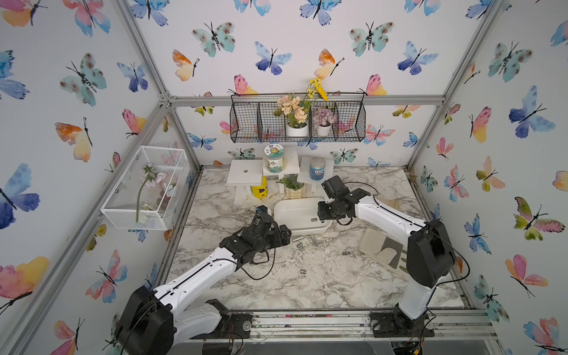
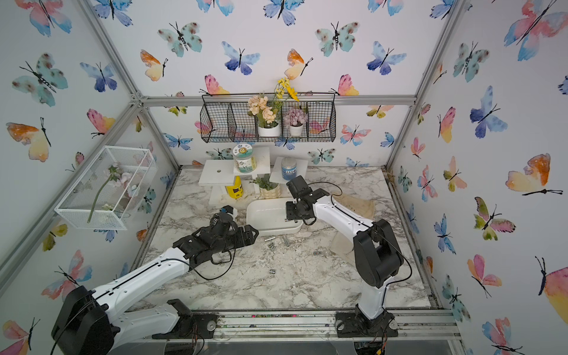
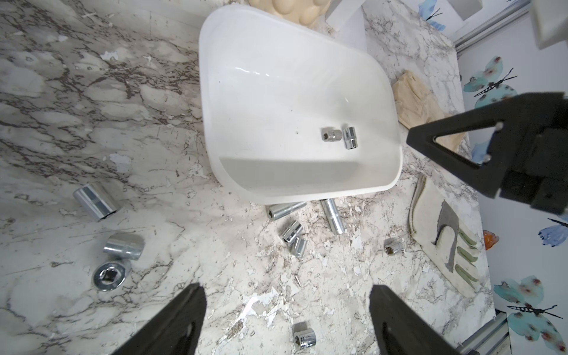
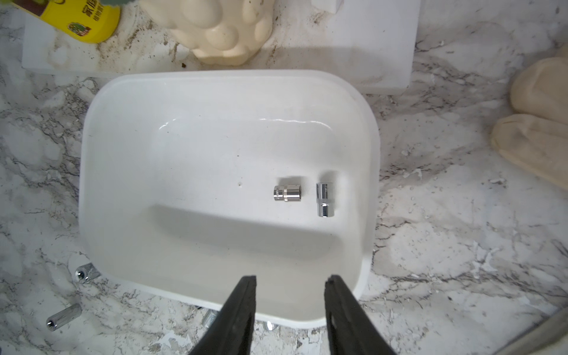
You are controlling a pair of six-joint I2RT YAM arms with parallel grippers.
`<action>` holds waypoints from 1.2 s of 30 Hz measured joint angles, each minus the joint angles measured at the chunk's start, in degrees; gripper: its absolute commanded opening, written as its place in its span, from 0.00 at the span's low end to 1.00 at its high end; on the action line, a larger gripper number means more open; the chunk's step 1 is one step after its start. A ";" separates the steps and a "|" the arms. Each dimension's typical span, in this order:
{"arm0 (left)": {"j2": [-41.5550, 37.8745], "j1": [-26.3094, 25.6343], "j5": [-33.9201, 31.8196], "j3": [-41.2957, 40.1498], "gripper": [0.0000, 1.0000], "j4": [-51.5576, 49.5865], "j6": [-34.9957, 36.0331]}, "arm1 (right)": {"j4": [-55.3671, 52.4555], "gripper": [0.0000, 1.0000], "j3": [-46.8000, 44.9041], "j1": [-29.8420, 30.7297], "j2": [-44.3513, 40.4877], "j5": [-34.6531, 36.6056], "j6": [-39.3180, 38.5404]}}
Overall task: Put the socket on the desktop into the storage box
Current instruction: Place the socket head in the storage box, then pick up the socket head from the center of the board.
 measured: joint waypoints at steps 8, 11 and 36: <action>4.07 0.13 1.68 1.73 0.88 0.70 1.03 | 1.68 0.44 -6.56 0.15 -6.78 -1.03 0.94; 4.44 0.11 3.34 1.73 0.88 1.27 1.11 | 1.75 0.46 -8.61 0.15 -9.03 -1.01 1.20; 8.55 -9.44 6.80 1.70 0.88 6.80 0.81 | -0.70 0.49 -25.05 0.15 -23.52 1.03 3.54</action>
